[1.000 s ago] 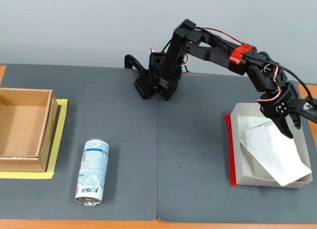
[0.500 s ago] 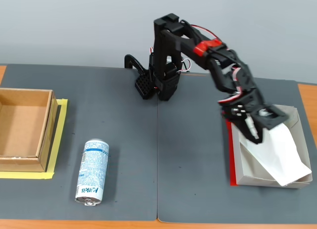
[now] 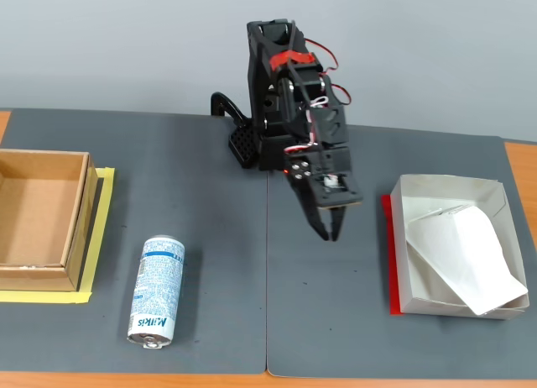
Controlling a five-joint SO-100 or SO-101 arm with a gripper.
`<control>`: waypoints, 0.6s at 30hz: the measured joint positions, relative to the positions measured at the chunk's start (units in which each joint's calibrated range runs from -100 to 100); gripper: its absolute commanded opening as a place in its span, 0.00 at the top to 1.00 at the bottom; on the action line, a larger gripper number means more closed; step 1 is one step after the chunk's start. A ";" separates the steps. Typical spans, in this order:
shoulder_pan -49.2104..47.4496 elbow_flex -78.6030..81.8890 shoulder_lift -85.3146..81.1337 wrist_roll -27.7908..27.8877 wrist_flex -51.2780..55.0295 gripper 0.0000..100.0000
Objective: Pick the sandwich and put it in the gray box
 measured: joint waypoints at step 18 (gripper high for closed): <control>3.83 36.73 -32.20 0.93 0.00 0.98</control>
